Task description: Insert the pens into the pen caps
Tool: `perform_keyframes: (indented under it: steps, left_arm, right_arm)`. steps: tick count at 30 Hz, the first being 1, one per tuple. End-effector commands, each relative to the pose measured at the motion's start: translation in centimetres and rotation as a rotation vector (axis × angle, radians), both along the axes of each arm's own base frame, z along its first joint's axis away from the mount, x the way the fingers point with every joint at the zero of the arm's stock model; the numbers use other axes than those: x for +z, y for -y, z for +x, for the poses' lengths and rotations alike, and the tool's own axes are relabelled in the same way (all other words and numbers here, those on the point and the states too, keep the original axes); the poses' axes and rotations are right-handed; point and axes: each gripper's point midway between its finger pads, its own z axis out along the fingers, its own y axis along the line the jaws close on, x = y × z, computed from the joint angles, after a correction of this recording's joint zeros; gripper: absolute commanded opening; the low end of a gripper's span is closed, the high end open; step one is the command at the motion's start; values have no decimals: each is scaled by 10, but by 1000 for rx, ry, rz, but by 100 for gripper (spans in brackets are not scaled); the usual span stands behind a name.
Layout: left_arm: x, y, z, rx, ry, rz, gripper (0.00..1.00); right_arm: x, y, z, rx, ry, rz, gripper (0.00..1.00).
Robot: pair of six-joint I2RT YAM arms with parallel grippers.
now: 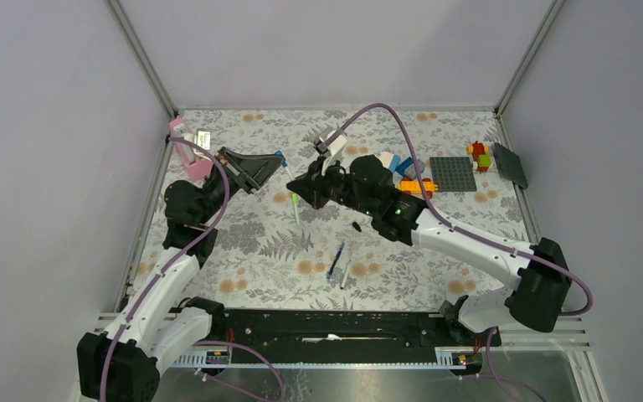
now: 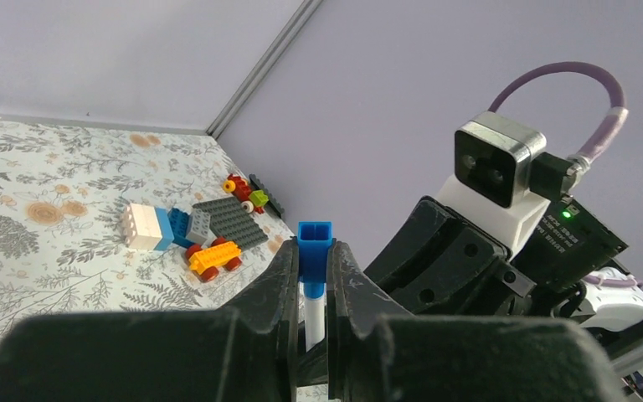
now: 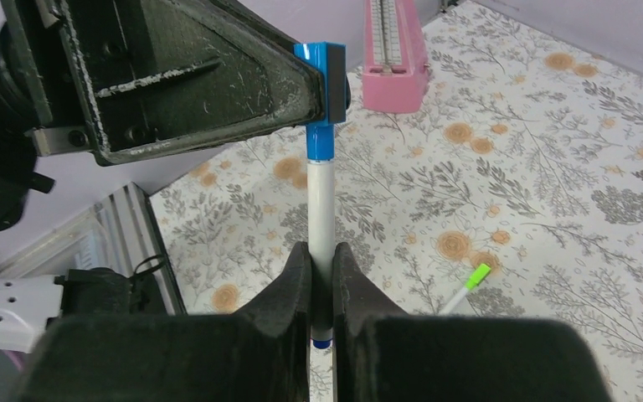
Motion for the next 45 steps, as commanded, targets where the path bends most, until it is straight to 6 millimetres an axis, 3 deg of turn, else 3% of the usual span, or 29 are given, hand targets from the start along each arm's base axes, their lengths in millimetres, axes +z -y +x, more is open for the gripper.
perform_keyframes:
  steps: [1,13,21,26,32,39,45]
  left_arm:
    - [-8,18,-20,-142,-16,72,0]
    - [-45,14,13,-37,-225,120,0]
    - [-81,13,38,30,-445,155,0]
    - [-95,14,41,31,-516,169,0]
    - [-99,14,32,3,-485,208,0]
    - [-86,24,7,-125,-371,233,0]
    - [-83,26,-12,-199,-306,252,0]
  right_arm:
    - [49,0,30,-123,118,64,0]
    - [42,-1,96,-427,108,-132,0]
    - [44,-20,121,-493,189,-222,0]
    - [40,-35,128,-470,198,-259,0]
    - [53,-48,113,-327,199,-221,0]
    - [73,-54,69,91,101,-63,0]
    - [96,-38,37,378,33,94,0]
